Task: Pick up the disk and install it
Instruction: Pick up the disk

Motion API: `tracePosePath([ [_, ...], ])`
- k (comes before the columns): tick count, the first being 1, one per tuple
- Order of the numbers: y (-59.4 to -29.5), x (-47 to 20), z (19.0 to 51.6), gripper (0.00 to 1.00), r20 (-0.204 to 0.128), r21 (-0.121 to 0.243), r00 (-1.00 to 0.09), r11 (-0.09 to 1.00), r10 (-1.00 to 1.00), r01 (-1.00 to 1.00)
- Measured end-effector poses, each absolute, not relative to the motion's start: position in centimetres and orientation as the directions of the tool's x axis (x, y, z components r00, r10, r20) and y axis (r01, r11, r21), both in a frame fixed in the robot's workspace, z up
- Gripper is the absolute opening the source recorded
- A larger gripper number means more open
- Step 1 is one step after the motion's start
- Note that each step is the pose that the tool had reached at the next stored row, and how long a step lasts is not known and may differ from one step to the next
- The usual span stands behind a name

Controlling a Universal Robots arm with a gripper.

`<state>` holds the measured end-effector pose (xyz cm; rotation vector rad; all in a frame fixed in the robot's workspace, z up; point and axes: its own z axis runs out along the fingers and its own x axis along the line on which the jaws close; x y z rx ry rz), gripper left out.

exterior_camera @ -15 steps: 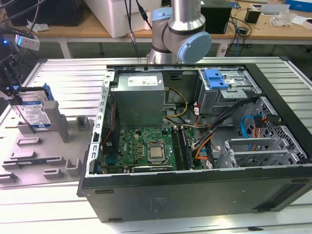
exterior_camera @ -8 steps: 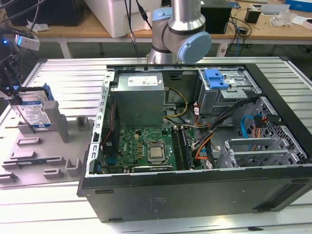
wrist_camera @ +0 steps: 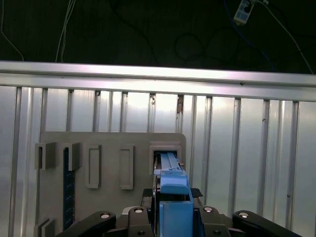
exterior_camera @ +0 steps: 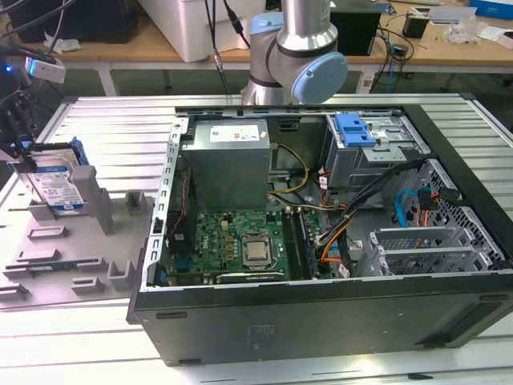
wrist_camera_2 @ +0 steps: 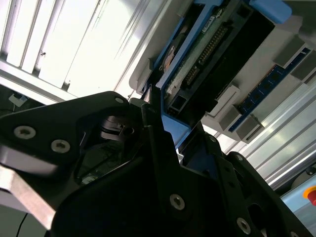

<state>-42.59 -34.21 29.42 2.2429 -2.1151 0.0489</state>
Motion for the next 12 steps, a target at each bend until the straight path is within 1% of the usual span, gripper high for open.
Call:
tracePosePath([
  [11,-34.21,-42.6,29.39,0.37,0.063,0.02,0.059,-0.058,-0.996,-0.998],
  [12,-34.21,-42.6,29.4,0.44,0.063,0.02,0.059,-0.058,-0.996,-0.998],
])
